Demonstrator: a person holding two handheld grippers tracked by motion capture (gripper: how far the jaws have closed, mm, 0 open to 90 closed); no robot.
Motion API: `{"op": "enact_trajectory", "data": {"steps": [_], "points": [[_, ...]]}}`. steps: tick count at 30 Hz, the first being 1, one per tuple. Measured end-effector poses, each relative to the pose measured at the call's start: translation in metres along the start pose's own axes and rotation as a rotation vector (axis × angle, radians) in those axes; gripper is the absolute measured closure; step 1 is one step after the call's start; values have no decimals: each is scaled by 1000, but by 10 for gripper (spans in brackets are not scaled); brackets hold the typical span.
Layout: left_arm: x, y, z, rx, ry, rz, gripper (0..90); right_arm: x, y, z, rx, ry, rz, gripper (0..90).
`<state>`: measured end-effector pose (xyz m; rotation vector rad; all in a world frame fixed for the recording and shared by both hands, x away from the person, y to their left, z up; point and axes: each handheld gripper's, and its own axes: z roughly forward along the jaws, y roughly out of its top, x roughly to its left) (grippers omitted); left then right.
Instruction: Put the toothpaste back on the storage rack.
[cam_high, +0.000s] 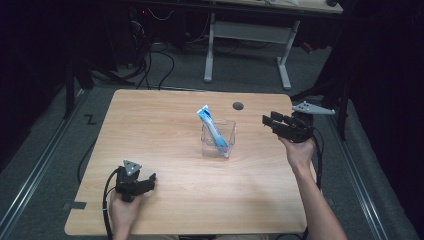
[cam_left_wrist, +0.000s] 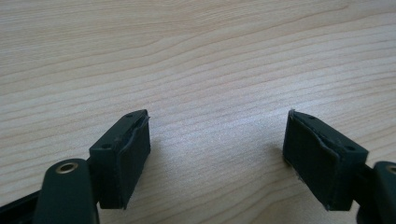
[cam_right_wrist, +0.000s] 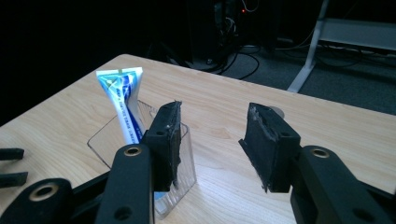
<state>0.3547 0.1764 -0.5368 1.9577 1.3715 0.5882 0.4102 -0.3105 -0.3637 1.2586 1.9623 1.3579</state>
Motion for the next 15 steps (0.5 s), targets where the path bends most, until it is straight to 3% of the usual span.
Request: {"op": "enact_trajectory", "data": {"steps": [5,15], "points": [[0,0,0,1,1,0,236,-8,-11,-6,-26,11,23,545],[0,0,0,-1,6,-8,237,-22,-27,-31,-38,-26,37,547]]}}
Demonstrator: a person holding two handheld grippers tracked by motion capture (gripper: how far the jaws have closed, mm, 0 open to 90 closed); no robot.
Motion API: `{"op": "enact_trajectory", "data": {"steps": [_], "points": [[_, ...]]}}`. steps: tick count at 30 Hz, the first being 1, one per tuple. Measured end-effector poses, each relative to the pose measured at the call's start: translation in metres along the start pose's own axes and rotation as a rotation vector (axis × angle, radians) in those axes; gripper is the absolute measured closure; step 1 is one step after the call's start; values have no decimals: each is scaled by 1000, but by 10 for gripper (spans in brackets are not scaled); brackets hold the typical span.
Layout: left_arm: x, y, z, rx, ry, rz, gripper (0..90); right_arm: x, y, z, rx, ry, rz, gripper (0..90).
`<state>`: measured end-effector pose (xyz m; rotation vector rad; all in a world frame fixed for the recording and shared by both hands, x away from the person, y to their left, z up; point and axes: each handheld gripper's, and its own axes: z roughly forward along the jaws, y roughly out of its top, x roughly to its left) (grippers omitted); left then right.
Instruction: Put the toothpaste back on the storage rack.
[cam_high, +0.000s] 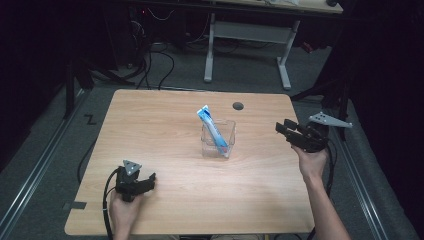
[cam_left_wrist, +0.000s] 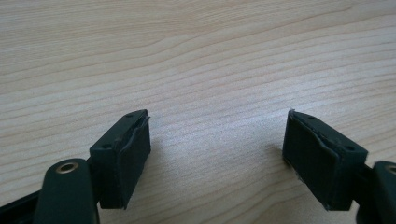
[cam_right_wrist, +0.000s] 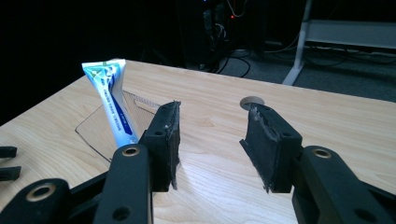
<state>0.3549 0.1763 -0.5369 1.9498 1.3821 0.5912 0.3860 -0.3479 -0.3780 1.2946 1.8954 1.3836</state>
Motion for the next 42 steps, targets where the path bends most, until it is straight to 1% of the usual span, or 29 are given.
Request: {"op": "enact_trajectory", "data": {"steps": [5,16,23,31,36,42], "points": [[0,0,0,0,0,1,237,-3,-3,-7,-1,-10,5,549],[0,0,0,0,-2,1,235,-1,-9,-14,9,-10,7,555],[0,0,0,1,-3,2,235,-1,-17,-19,14,-13,17,556],[0,0,0,1,-2,3,234,1,-25,-23,20,-9,17,560],[0,0,0,0,-2,3,234,0,-33,-24,22,-7,31,563],[0,0,0,0,-2,3,234,0,-41,-27,24,-10,37,566]]}}
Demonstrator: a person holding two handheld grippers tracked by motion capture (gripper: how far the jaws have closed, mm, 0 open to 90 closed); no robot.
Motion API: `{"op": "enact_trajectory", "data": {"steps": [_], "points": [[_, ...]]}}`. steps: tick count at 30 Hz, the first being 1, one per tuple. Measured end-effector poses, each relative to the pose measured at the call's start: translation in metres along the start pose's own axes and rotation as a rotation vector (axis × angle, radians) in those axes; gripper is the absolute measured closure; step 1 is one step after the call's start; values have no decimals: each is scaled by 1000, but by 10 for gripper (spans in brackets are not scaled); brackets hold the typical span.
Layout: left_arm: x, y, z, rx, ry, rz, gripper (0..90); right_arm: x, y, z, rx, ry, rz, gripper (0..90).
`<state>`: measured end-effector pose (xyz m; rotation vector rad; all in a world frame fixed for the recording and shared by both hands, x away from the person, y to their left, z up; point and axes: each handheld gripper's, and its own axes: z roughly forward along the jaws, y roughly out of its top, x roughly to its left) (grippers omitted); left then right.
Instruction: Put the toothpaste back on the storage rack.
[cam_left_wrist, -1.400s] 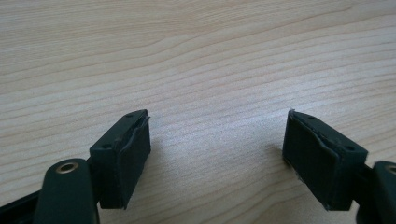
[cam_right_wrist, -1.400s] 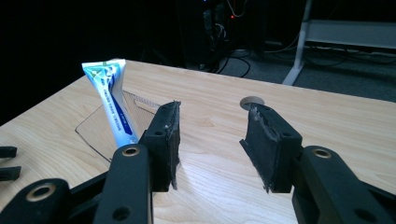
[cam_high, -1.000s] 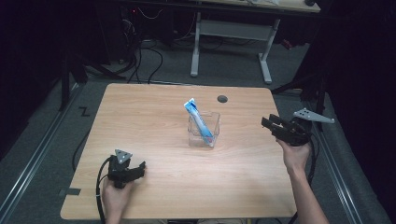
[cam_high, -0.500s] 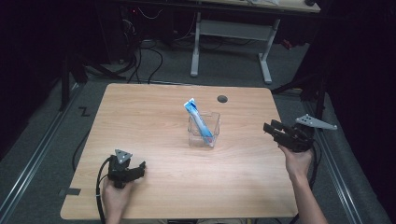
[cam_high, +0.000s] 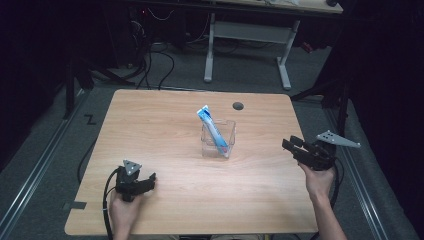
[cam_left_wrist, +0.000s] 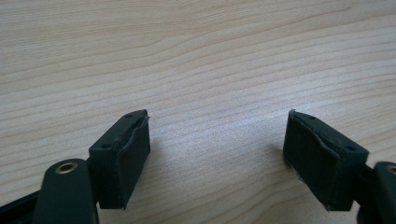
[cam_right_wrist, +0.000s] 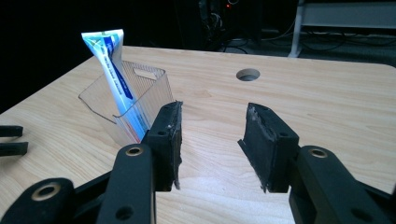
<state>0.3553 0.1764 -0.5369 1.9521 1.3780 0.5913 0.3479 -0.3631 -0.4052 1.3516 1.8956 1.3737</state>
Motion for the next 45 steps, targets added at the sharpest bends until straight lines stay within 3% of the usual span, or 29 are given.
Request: {"op": "enact_trajectory", "data": {"steps": [17,45], "points": [[0,0,0,1,-1,-2,234,0,-17,6,30,0,12,572],[0,0,0,1,-1,-1,234,5,-38,30,98,6,15,581]]}}
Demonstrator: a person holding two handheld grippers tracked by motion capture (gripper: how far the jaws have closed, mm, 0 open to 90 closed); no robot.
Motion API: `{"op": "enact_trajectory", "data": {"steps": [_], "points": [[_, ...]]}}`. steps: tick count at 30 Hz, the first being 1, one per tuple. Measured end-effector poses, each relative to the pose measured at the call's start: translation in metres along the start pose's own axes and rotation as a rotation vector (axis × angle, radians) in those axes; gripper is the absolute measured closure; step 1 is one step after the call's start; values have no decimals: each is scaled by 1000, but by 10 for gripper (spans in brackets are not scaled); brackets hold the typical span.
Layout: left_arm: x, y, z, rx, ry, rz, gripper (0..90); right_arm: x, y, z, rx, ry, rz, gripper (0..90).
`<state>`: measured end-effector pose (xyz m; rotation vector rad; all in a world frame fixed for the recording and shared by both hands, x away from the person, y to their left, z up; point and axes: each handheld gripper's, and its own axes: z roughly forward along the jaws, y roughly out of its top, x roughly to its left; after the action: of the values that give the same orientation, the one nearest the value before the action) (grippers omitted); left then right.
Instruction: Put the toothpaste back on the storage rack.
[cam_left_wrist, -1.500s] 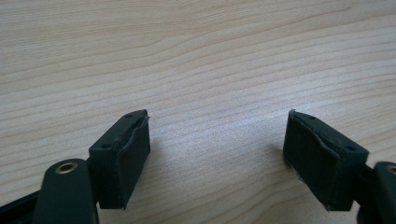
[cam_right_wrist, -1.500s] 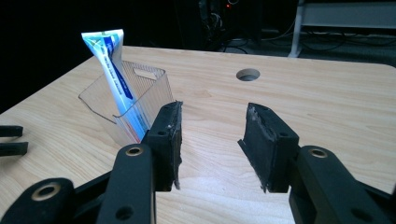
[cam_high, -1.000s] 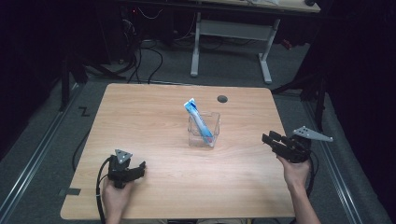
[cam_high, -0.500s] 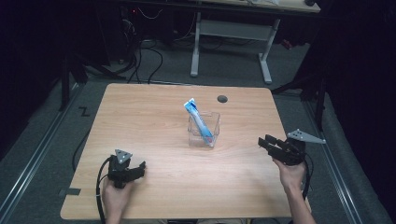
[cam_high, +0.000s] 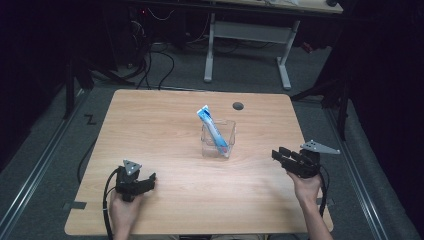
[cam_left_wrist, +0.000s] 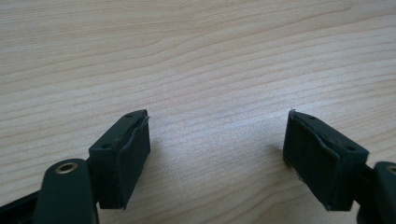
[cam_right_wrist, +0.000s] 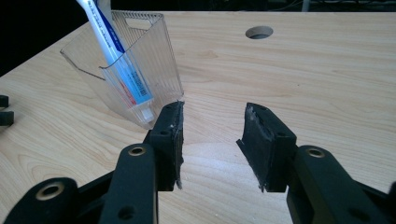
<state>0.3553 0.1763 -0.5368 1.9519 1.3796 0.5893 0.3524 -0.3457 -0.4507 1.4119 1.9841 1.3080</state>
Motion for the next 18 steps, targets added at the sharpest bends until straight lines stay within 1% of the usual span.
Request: {"op": "enact_trajectory", "data": {"steps": [5,10,11,18], "points": [[0,0,0,0,0,0,234,1,-5,6,18,0,6,582],[0,0,0,0,0,0,234,2,-9,12,34,-3,-2,582],[0,0,0,0,0,0,234,3,-9,13,38,-3,4,582],[0,0,0,0,0,1,234,6,-12,20,60,-8,-10,582]]}}
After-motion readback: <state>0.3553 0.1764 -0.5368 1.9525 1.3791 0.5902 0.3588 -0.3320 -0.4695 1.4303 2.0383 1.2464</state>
